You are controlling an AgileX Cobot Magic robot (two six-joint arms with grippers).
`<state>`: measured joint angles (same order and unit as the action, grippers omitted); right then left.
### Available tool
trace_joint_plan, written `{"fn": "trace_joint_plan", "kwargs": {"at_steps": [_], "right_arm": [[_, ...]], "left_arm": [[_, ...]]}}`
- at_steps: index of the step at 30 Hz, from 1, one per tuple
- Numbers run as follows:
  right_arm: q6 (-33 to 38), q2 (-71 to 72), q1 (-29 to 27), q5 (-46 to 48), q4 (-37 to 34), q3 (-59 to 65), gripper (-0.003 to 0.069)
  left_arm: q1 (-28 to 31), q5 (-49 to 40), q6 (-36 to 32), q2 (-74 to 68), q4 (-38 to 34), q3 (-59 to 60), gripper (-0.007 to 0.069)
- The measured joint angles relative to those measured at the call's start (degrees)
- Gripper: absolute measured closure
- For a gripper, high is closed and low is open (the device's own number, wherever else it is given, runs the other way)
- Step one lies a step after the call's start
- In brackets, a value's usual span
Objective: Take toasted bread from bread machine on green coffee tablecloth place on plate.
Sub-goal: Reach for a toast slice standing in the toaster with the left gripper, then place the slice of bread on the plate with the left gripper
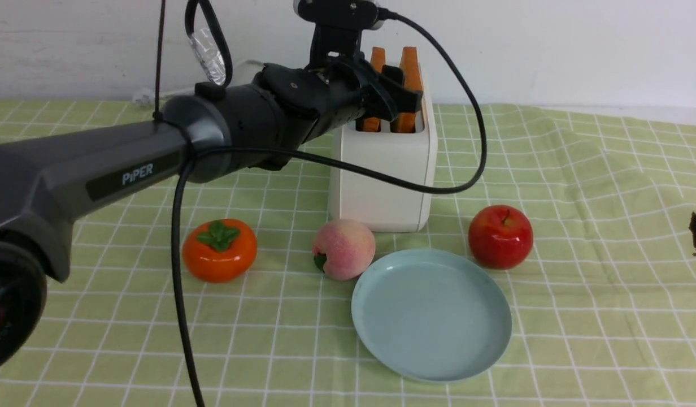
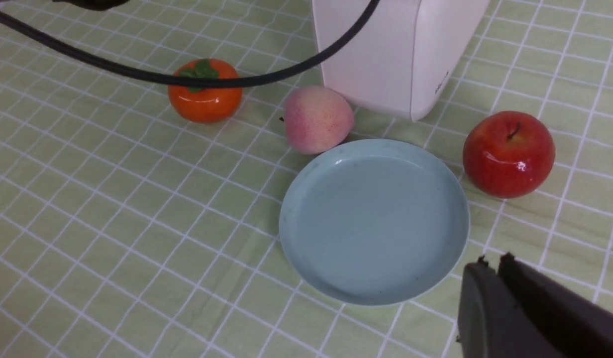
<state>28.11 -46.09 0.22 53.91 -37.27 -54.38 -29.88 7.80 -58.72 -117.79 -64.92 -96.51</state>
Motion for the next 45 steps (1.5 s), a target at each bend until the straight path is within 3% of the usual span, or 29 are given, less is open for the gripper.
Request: {"fn": "trace_joint_plan", "kwargs": {"at_steps": [21, 34, 39, 45], "right_arm": [[0.07, 0.0, 0.0, 2.33, -0.04, 0.0, 0.0609], [1.17, 0.0, 0.0, 2.34, -0.48, 0.0, 0.0606], [1.16, 0.19, 0.0, 2.34, -0.68, 0.0, 0.0606], [1.16, 3.06, 0.0, 4.0, -0.68, -0.13, 0.0631]], "left_arm": [[0.0, 5.7, -0.24, -4.05, 0.65, -2.99, 0.051], [0.0, 5.39, -0.36, 6.53, 0.65, -2.99, 0.0512], [0.0, -0.73, -2.91, 15.27, -2.22, -2.99, 0.0512], [0.0, -23.89, -1.51, 25.88, -4.01, 3.98, 0.0512]]}}
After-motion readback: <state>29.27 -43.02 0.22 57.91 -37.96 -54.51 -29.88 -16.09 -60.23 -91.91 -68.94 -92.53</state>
